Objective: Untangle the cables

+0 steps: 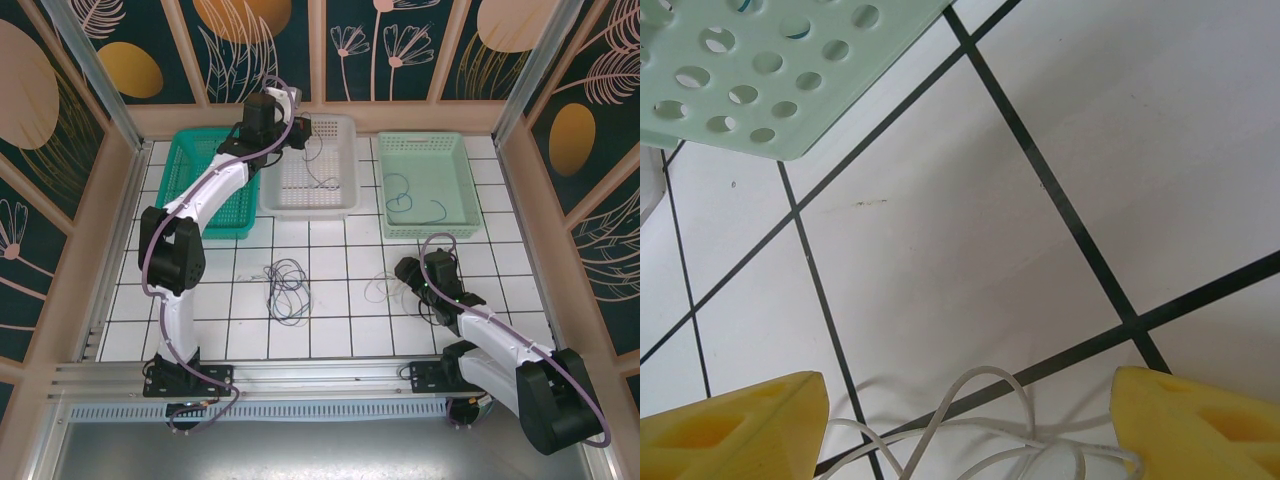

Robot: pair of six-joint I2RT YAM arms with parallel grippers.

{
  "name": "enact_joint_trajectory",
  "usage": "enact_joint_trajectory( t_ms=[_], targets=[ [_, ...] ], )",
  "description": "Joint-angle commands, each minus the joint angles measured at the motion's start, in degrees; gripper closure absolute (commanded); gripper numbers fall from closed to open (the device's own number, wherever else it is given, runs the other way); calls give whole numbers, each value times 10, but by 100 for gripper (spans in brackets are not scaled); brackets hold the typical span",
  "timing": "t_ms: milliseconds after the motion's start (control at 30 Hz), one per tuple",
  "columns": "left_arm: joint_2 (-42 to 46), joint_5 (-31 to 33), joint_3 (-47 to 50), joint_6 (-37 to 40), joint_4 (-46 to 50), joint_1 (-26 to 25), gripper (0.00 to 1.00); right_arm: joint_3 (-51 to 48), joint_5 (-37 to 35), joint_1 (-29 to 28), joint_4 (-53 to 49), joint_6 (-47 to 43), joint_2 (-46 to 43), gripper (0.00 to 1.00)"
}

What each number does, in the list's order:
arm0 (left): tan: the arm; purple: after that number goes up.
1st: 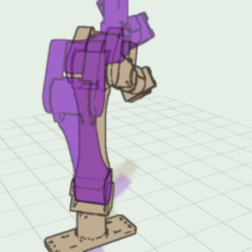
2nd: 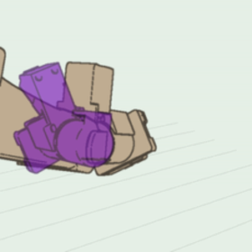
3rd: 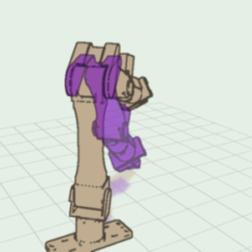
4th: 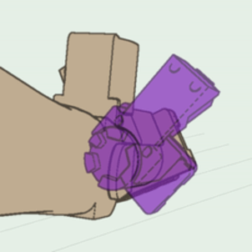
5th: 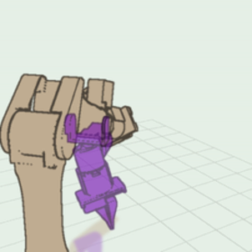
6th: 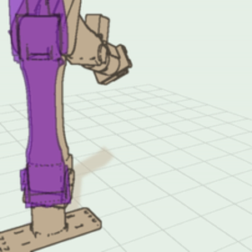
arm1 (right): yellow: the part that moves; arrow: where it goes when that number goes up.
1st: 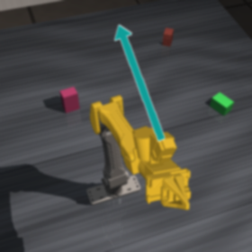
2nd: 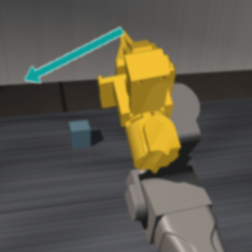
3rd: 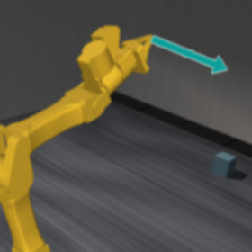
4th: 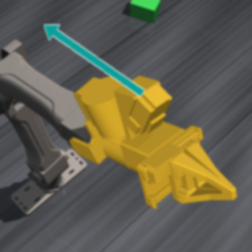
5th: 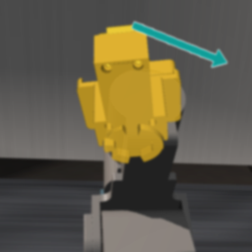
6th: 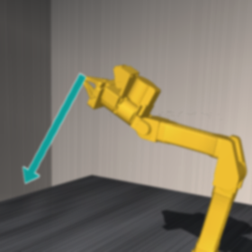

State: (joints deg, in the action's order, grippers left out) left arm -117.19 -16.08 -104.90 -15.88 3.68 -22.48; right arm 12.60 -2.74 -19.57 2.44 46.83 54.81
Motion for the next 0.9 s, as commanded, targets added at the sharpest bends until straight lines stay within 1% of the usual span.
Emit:
enact_joint_trajectory(
  t_ms=[0,33,67,100,133,167,200,233,333,433,467,633,733,867],
  targets=[
    [-12,14,1,-2,14,2,100,16,1,3,-26,-11,5,25],
    [-16,19,-3,-4,21,2,93,17,2,3,-26,-12,6,25],
    [-24,27,-14,-8,33,2,80,19,3,3,-26,-12,7,25],
    [-33,31,-29,-9,49,3,71,20,3,3,-27,-13,10,25],
    [-41,30,-41,-10,63,3,67,22,5,3,-27,-13,11,25],
    [-50,27,-53,-10,77,3,59,24,5,3,-29,-15,12,25],
    [-56,24,-61,-10,88,3,46,25,6,3,-31,-15,13,25],
    [-59,23,-66,-10,94,3,39,26,5,3,-32,-16,13,25],
    [-50,20,-53,-12,92,3,29,31,3,2,-42,-17,9,25],
    [-17,20,-9,-14,67,3,11,37,-2,3,-57,-19,-4,25],
    [-3,17,5,-13,57,3,2,40,-4,2,-64,-19,-11,25],
    [59,-5,86,-2,13,-6,1,48,-9,2,-79,-18,-50,26],
    [96,-3,134,25,-10,-22,2,50,-4,2,-81,-17,-61,27],
    [144,-13,200,82,-42,-56,2,55,0,2,-84,-15,-63,27]
  ],
)
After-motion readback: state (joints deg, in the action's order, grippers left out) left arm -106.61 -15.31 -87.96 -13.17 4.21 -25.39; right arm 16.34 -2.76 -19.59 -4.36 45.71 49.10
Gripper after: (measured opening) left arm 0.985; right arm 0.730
